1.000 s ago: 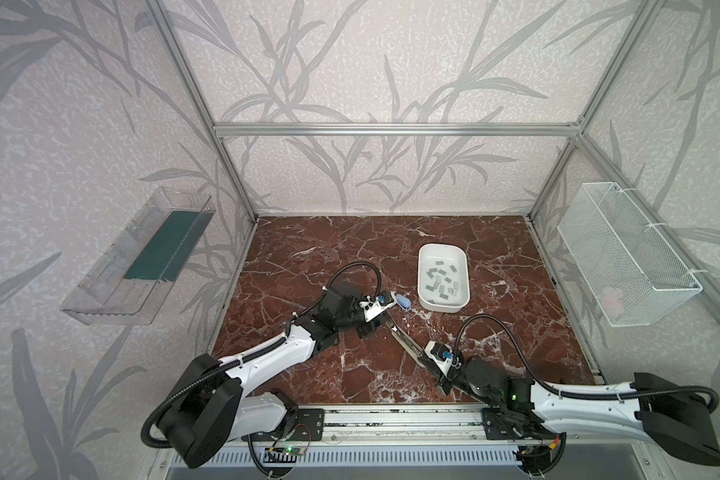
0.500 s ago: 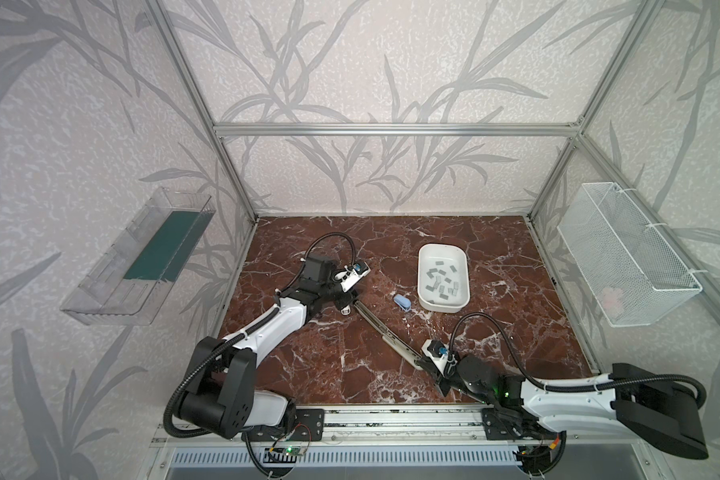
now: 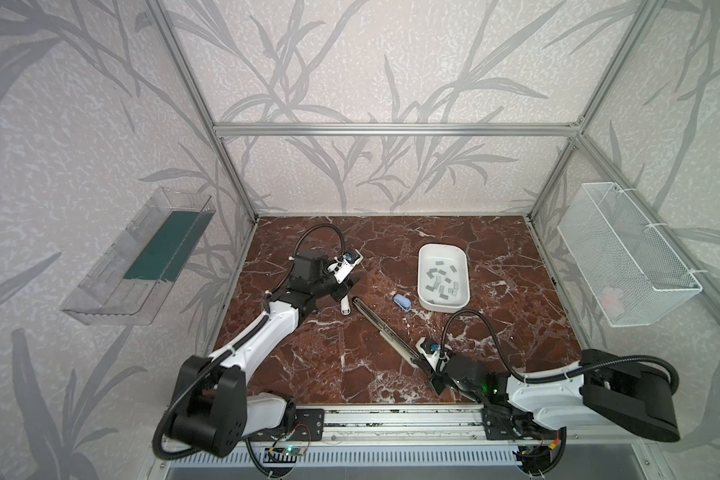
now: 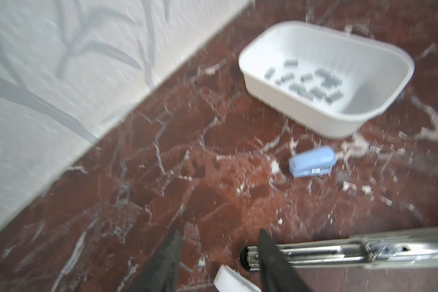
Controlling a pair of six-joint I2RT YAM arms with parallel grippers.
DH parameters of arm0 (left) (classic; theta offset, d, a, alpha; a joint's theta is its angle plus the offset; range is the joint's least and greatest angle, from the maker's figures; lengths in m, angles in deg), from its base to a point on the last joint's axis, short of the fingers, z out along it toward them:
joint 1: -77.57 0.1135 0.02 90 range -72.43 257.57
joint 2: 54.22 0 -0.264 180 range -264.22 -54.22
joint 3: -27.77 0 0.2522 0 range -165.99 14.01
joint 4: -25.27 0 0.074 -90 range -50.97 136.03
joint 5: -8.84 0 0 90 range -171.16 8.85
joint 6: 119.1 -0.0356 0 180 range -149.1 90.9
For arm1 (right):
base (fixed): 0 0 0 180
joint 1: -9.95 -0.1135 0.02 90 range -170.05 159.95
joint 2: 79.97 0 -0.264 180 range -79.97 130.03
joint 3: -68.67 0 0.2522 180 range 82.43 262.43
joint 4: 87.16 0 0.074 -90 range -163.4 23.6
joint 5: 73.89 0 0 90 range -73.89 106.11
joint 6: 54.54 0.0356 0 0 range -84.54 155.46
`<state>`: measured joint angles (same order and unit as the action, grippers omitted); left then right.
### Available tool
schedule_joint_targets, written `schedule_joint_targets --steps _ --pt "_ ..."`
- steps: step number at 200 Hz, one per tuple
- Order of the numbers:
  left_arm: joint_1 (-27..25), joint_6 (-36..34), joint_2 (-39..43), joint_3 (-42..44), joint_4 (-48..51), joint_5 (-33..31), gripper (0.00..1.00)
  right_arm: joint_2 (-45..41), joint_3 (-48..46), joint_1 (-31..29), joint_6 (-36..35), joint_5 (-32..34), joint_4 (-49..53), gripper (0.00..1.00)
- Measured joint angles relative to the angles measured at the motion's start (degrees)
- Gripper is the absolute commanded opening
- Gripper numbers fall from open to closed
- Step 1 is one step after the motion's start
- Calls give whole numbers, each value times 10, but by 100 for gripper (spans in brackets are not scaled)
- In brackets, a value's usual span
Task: Load the staples into the stapler
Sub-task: 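Release the opened stapler on the table and lift both grippers away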
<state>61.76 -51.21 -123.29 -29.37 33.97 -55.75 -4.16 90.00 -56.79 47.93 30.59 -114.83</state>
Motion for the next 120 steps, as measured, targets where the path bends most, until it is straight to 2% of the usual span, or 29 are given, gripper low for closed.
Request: schedule_joint_targets --steps 8,27,43,56,68,76,86,98,108,120 --pt "0 54 40 17 -36 -7 99 27 12 0 0 1 -16 0" --pt "-2 199 126 41 -78 -66 99 95 29 0 0 -2 -82 9" --pt "-2 252 167 42 -78 -104 99 136 32 0 0 0 -128 13" --pt "-2 276 182 42 -73 -126 99 154 42 0 0 1 -136 21" --pt "-2 290 182 42 -73 -132 99 159 61 0 1 1 -127 33" --pt "-2 295 175 42 -76 -126 99 159 75 0 2 0 -115 48" --pt "-2 296 160 42 -81 -114 99 153 87 0 6 0 -98 71" --pt "-2 291 133 42 -91 -90 96 116 90 0 15 3 -63 90" --pt "-2 282 104 45 -104 -71 94 60 92 0 26 7 -12 96" --pt "-2 267 70 56 -138 -38 78 -25 105 0 44 10 68 98"
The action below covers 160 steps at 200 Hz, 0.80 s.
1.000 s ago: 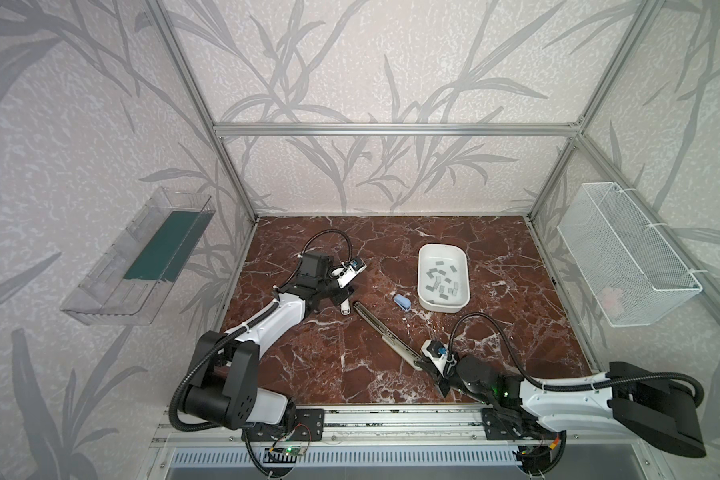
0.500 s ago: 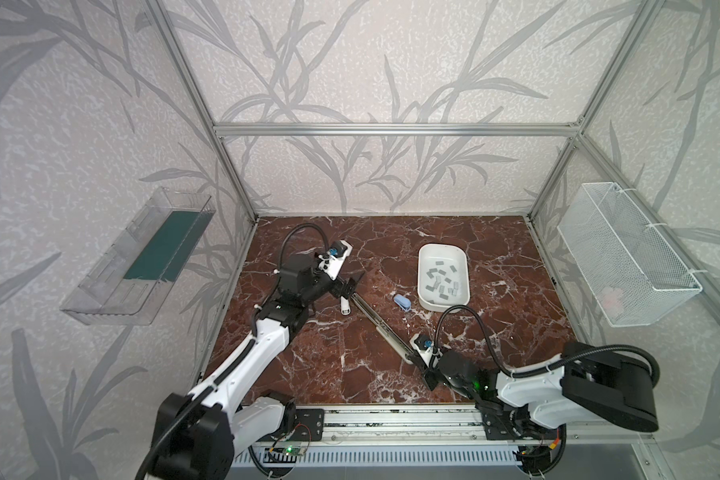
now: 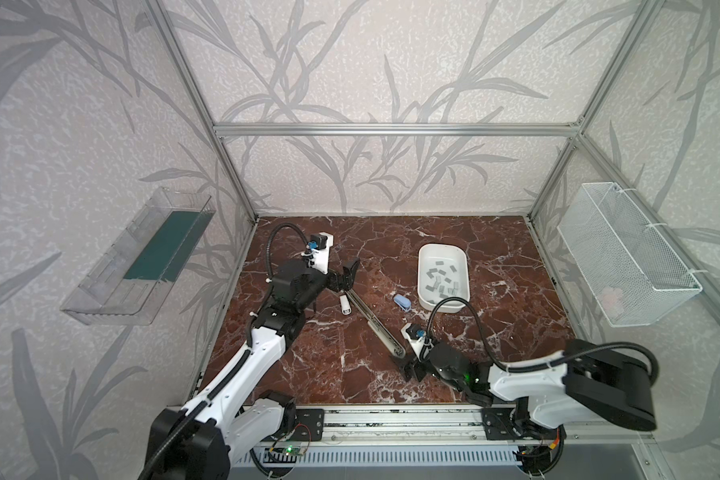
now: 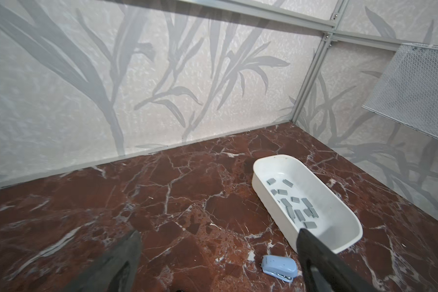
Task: Load the staples into the stapler
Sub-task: 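Release the opened stapler on the table and lift both grippers away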
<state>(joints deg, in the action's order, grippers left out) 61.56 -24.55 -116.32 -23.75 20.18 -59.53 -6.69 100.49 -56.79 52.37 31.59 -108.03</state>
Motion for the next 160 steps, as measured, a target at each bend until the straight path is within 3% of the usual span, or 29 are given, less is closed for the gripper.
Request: schedule_joint_targets --steps 12,38,79,124,160 --pt "0 -37 -33 17 -34 46 73 -83 25 0 26 3 71 100" --pt "-2 -120 -102 58 -118 125 72 -213 83 3 115 19 204 99" --pt "-2 -205 -204 8 -125 203 63 -288 221 23 263 10 439 99" --pt "-2 -227 -293 -51 -152 311 64 -288 261 82 332 -73 470 99" --pt "-13 -311 -330 -97 -44 336 63 -276 242 139 343 -119 485 99"
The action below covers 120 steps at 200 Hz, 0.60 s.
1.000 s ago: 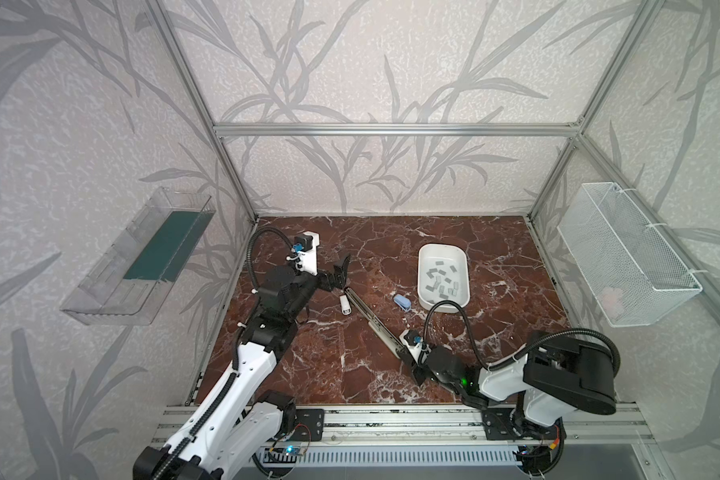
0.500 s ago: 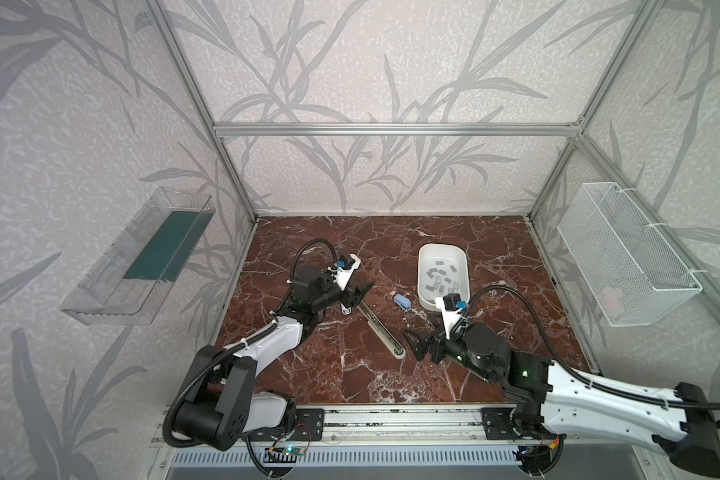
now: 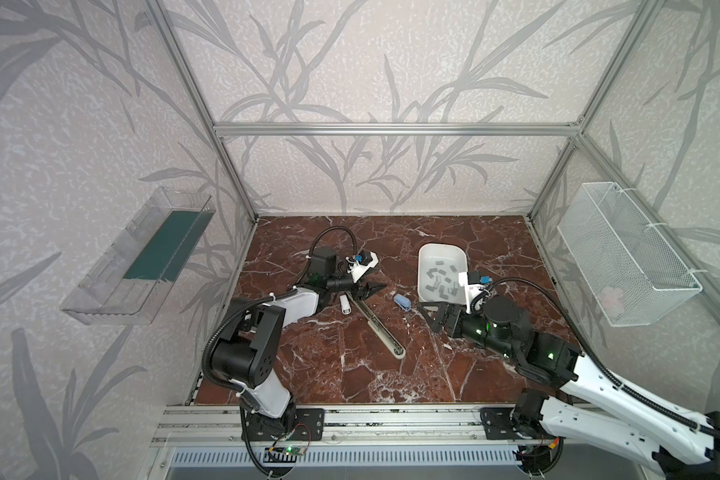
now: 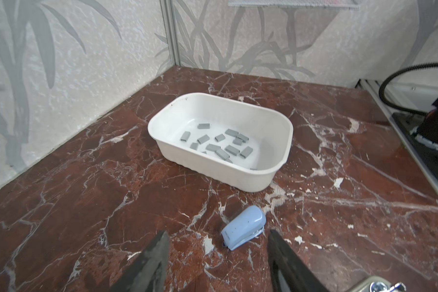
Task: Load the staples into the stapler
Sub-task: 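Release the opened stapler on the table and lift both grippers away, then move the left gripper toward the white tray of staples while right draws back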
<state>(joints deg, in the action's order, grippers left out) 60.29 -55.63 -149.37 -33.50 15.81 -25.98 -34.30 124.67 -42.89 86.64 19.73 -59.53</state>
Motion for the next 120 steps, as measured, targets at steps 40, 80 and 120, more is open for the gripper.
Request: schedule_joint_targets --steps 40,80,120 --pt "-63 -178 -34 -98 219 -48 58 -69 -51 1 -58 37 24 99" --pt "-96 -292 -75 -151 362 -75 60 -169 -181 33 -130 129 29 100" --pt "-97 -351 -115 -196 419 -95 60 -162 -222 124 -178 166 22 99"
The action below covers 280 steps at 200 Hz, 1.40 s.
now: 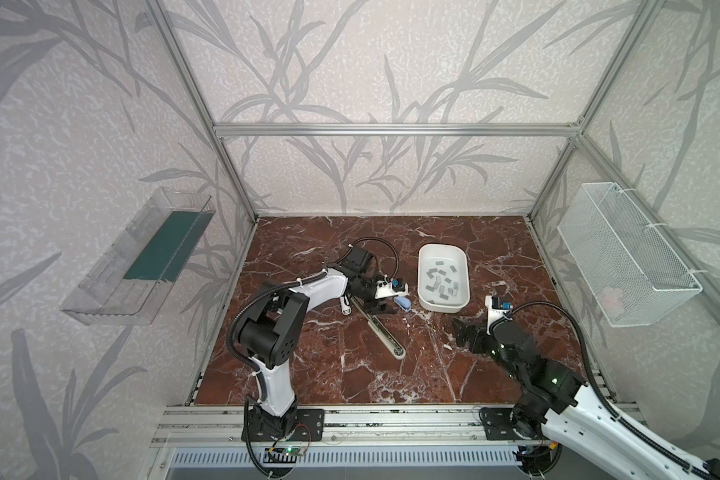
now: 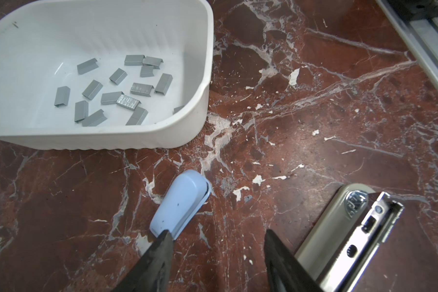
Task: Load the staples into the stapler
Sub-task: 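Move the left gripper toward the white tray of staples while right draws back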
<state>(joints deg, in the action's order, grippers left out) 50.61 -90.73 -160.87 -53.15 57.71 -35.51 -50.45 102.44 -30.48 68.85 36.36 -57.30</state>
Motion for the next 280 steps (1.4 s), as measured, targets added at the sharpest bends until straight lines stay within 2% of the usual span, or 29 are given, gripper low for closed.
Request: schedule_joint_targets --steps 20,63,111,208,280 --pt "0 -19 -16 -19 8 -6 60 -21 -26 23 -16 32 -4 99" --pt "-4 -58 -46 -71 43 -6 60 -90 -68 30 -38 79 -17 99" --pt "-14 -98 -85 -124 80 -13 60 -90 -87 33 -63 133 -70 99" --pt "-41 -148 -165 -211 167 -33 58 -66 -87 34 -75 138 -102 99" --pt "-46 -166 -186 -239 184 -64 43 -66 -87 34 -77 138 -104 99"
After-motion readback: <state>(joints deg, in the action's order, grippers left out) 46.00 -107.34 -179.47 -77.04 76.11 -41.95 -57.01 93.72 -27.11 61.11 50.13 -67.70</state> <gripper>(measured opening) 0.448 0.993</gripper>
